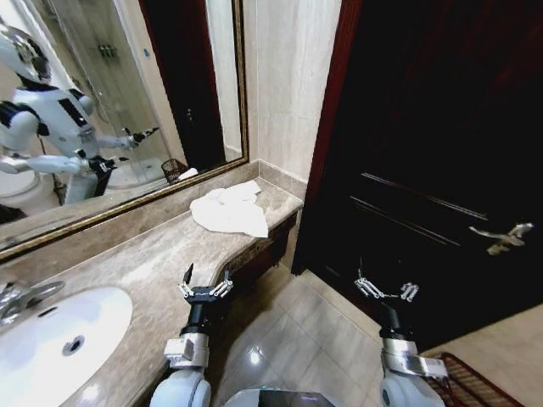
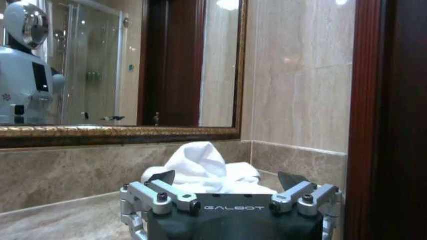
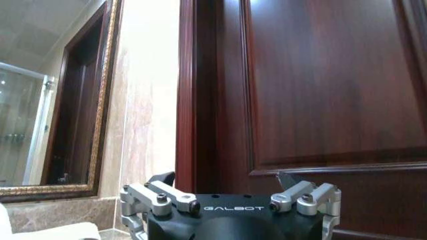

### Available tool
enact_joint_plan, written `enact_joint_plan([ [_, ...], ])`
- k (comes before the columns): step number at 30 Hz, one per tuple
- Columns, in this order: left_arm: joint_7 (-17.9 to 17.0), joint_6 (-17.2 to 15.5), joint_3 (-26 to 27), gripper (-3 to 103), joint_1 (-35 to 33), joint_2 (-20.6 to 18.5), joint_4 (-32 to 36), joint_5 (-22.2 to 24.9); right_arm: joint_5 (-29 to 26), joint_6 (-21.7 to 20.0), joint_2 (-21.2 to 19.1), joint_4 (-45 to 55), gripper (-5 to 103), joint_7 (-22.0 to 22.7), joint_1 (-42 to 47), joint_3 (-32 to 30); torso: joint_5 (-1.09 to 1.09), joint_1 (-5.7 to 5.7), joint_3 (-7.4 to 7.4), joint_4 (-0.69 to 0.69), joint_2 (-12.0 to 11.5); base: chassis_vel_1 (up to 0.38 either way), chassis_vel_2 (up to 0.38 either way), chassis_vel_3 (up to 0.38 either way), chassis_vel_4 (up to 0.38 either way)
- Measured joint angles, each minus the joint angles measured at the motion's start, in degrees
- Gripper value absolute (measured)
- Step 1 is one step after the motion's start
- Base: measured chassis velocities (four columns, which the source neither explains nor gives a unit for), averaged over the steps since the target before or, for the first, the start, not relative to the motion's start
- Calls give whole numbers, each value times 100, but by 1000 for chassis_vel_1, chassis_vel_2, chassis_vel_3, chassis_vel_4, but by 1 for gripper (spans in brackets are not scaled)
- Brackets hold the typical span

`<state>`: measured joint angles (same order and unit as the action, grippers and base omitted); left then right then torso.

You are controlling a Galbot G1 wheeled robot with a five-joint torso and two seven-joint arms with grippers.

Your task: Discard the used towel into the hamper.

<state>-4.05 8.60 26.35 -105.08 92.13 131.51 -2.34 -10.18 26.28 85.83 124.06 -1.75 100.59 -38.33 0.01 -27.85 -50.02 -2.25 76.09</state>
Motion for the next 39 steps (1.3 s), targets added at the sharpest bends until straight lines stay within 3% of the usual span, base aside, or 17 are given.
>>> enact_joint_plan([
  [6,-44,1,3,100,20,0,-24,47,1,44,-8,-37,100,-60,-45,11,-2,1,0,-1,0,-153,146,134,-129],
  [12,-416,-143,55,100,135,0,-49,273,57,281,-21,-139,100,-126,-79,31,-3,0,0,-2,0,-111,113,105,-114],
  [14,-617,-318,149,99,250,1,-51,320,138,295,-25,-182,100,-142,-85,49,0,-2,-1,0,-1,-64,57,49,5],
  [24,-808,-1218,352,100,816,0,-183,614,461,228,-72,-301,100,-133,-141,178,-2,4,1,-1,0,-7,4,-2,1],
  [33,-838,-1581,632,100,1818,0,-814,1207,653,120,-137,-357,100,-84,-121,162,-1,0,0,-1,0,0,0,0,0],
  [39,-859,-1792,669,100,2503,0,-1326,1203,753,100,-183,-417,100,-58,-60,125,-1,1,0,0,0,0,0,0,0],
])
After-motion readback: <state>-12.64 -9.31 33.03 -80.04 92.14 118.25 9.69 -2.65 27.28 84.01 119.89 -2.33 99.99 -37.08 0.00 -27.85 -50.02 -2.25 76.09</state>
